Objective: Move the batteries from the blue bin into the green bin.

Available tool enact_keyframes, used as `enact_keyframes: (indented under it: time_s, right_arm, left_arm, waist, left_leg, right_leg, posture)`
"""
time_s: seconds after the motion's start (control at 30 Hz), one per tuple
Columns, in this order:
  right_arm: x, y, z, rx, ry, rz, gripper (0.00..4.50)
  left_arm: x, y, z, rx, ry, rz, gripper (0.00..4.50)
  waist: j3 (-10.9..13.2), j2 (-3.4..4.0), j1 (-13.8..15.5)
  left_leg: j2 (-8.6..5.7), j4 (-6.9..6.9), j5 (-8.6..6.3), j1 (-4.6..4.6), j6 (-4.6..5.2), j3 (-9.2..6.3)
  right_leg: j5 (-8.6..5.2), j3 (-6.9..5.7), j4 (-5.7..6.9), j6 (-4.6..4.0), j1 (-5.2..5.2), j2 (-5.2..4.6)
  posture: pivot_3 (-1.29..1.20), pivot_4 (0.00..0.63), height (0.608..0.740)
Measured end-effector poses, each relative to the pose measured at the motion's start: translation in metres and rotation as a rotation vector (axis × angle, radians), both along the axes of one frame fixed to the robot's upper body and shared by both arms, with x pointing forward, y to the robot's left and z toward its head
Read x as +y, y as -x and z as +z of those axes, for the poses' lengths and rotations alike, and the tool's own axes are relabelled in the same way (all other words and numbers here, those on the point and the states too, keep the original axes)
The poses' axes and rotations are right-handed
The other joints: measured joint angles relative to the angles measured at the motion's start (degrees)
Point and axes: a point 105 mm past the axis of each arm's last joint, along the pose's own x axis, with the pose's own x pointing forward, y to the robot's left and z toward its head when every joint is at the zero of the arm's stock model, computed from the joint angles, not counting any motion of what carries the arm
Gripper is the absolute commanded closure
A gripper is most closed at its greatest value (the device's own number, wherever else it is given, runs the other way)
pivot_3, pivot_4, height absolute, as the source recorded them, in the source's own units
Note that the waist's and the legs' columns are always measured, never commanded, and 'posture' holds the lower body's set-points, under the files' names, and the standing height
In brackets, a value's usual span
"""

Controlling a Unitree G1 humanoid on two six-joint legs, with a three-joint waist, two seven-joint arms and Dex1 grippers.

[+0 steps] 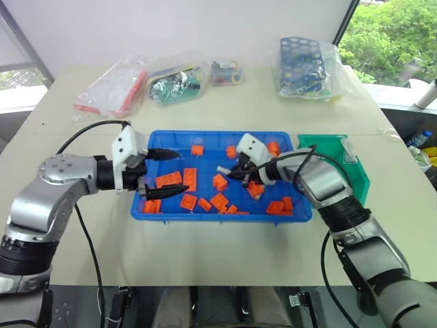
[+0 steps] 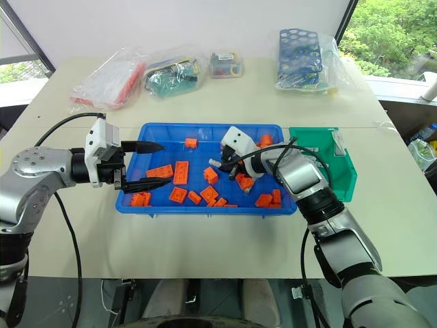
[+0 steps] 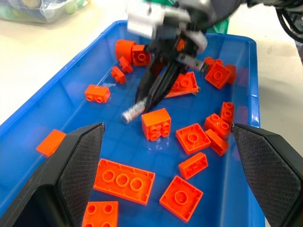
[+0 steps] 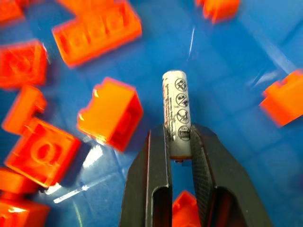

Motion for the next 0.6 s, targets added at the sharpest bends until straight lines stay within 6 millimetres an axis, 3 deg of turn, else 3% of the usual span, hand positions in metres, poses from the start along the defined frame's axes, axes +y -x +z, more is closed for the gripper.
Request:
enact_keyframes:
  time_s: [0.13,0.2,0.33,0.4,0.43,0.47,0.6]
  right_arm:
    - [-0.046,-0.004,0.045,-0.079,-0.025,-0.132,4.46]
    - [-0.087,-0.002,0.067,-0.121,-0.010,-0.249,4.46]
    - [-0.163,0.017,0.069,-0.096,0.065,-0.465,4.46]
    - [-0.173,0.022,0.064,-0.075,0.065,-0.494,3.44]
    - [-0.177,0.025,0.060,-0.059,0.061,-0.506,3.19]
    - [-0.179,0.028,0.054,-0.033,0.060,-0.517,2.53]
    - [-0.175,0.032,0.040,-0.025,0.094,-0.507,0.65]
  left_arm:
    - [-0.001,0.000,0.000,-0.004,0.006,-0.008,0.00]
    - [-0.001,0.001,-0.002,-0.001,0.009,-0.014,0.00]
    - [0.000,0.003,-0.010,0.036,0.016,-0.020,0.00]
    - [-0.001,0.003,-0.010,0.033,0.019,-0.028,0.00]
    - [-0.003,0.003,-0.009,0.026,0.022,-0.037,0.00]
    - [-0.004,0.003,-0.010,0.028,0.020,-0.048,0.00]
    - [-0.010,-0.002,-0.008,0.018,0.032,-0.062,0.00]
  waist:
    - [0.00,-0.01,0.09]
    - [0.00,-0.01,0.01]
    - [0.00,-0.01,-0.13]
    - [0.00,0.00,-0.68]
    - [-0.01,0.02,-0.78]
    - [-0.01,0.02,-0.77]
    - [-0.01,0.03,-0.44]
  left_leg:
    - [-0.03,0.00,0.00,0.00,0.00,-0.01]
    - [-0.02,-0.04,0.00,0.02,0.00,-0.01]
    - [-0.03,-0.11,-0.01,0.04,0.01,-0.01]
    - [0.03,-0.10,-0.01,0.12,0.01,0.06]
    - [0.05,-0.11,0.00,0.15,0.01,0.07]
    - [0.06,-0.10,0.00,0.16,0.01,0.06]
    - [0.03,-0.05,0.00,0.09,0.01,0.04]
  right_leg:
    - [0.00,-0.02,-0.04,-0.01,0.04,-0.05]
    - [-0.01,-0.02,-0.08,-0.02,0.04,-0.05]
    - [-0.02,-0.02,-0.15,-0.02,0.07,-0.04]
    - [-0.01,0.05,-0.13,-0.02,0.07,0.03]
    - [-0.01,0.07,-0.09,-0.03,0.07,0.05]
    - [-0.01,0.07,-0.05,-0.03,0.07,0.08]
    - [-0.01,0.08,-0.04,-0.02,0.03,0.07]
  posture:
    - [0.00,0.150,0.739]
    - [0.00,0.150,0.739]
    - [0.00,0.150,0.739]
    - [0.00,0.150,0.739]
    - [0.00,0.150,0.739]
    - [0.00,0.150,0.739]
    - [0.00,0.150,0.739]
